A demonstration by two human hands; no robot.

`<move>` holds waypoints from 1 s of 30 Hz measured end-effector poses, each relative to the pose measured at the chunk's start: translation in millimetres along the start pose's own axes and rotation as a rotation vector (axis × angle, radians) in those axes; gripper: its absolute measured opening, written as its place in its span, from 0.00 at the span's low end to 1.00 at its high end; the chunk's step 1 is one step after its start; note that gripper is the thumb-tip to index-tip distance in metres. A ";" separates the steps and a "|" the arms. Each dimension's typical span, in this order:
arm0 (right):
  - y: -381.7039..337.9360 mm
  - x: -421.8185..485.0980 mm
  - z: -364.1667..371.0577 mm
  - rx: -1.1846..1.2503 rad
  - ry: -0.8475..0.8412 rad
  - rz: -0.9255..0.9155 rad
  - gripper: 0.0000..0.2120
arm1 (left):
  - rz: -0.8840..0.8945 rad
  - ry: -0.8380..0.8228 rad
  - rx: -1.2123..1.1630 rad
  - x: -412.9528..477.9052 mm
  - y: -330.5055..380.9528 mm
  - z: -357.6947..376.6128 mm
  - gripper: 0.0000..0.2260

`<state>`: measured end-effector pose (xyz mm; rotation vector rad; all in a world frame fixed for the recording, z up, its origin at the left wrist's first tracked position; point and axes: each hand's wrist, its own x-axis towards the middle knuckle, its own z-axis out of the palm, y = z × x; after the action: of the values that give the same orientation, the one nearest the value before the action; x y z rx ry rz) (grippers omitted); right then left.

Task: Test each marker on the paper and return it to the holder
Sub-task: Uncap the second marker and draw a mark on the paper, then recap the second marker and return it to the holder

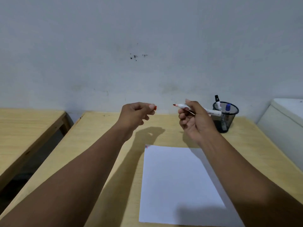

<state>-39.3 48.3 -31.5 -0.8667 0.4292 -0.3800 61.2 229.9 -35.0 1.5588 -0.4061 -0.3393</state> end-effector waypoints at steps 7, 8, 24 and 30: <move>-35.7 -3.2 -9.9 -0.016 0.043 -0.049 0.15 | -0.084 -0.161 -0.208 12.0 19.4 65.6 0.06; -38.6 -3.6 -11.5 -0.015 0.049 -0.059 0.15 | -0.089 -0.171 -0.215 13.5 19.6 73.6 0.06; -62.1 -1.9 -29.9 -0.034 0.126 -0.173 0.13 | -0.035 -0.234 -0.182 23.6 30.8 128.9 0.06; -69.8 6.4 -28.0 -0.065 0.128 -0.158 0.15 | 0.091 -0.129 -0.070 31.7 33.9 142.7 0.07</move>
<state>-58.1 -14.1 6.5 -0.9459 0.4950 -0.5716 22.8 88.1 -4.2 1.4501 -0.5583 -0.3813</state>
